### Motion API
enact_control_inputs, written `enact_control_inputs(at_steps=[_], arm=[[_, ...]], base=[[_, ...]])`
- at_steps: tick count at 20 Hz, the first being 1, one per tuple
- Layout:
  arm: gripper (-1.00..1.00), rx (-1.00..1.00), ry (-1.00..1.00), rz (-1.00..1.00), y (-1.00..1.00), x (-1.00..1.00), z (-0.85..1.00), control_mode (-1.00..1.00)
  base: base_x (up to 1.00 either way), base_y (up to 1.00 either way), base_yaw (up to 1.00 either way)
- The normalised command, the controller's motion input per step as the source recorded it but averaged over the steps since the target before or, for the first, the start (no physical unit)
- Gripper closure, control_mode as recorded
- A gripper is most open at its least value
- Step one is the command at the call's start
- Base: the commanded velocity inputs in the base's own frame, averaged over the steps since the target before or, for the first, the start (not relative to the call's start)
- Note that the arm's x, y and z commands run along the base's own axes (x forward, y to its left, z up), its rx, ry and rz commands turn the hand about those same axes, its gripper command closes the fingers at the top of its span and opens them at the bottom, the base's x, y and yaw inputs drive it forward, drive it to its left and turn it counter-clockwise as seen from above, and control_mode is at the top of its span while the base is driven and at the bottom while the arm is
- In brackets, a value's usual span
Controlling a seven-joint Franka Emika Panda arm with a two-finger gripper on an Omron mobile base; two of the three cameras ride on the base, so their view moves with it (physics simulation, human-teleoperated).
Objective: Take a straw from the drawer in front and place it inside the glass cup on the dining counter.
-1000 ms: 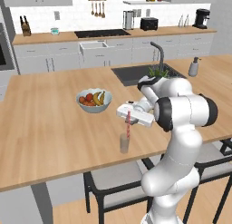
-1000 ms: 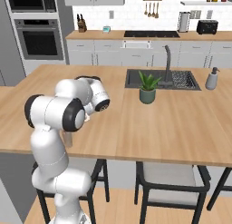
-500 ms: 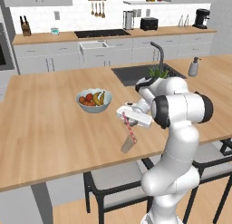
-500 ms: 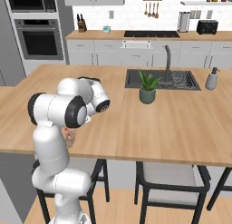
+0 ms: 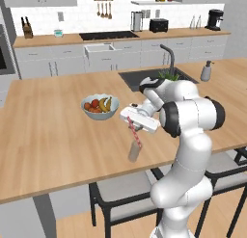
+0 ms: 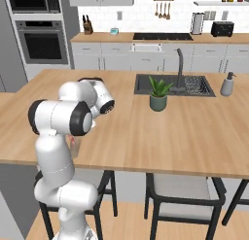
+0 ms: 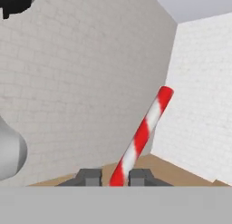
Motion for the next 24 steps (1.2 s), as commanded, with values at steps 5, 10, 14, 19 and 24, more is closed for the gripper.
enact_control_inputs(at_steps=[5, 10, 14, 19, 24], arm=[[1.0, 0.06, -0.08, 0.01, 0.0, 0.02, 0.08, -1.0], [1.0, 0.04, -0.01, 0.0, 0.0, -0.21, 0.01, -1.0], [1.0, 0.04, 0.0, 0.0, 0.0, -0.06, 0.03, -1.0], [1.0, 0.02, 0.0, 0.0, 0.0, 0.0, 0.25, -1.0], [1.0, 0.0, 0.0, 0.0, -0.01, -0.04, 0.38, -1.0]], base=[[0.0, 0.0, 0.0], [0.0, 0.0, 0.0], [0.0, 0.0, 0.0], [0.0, 0.0, 0.0], [0.0, 0.0, 0.0]])
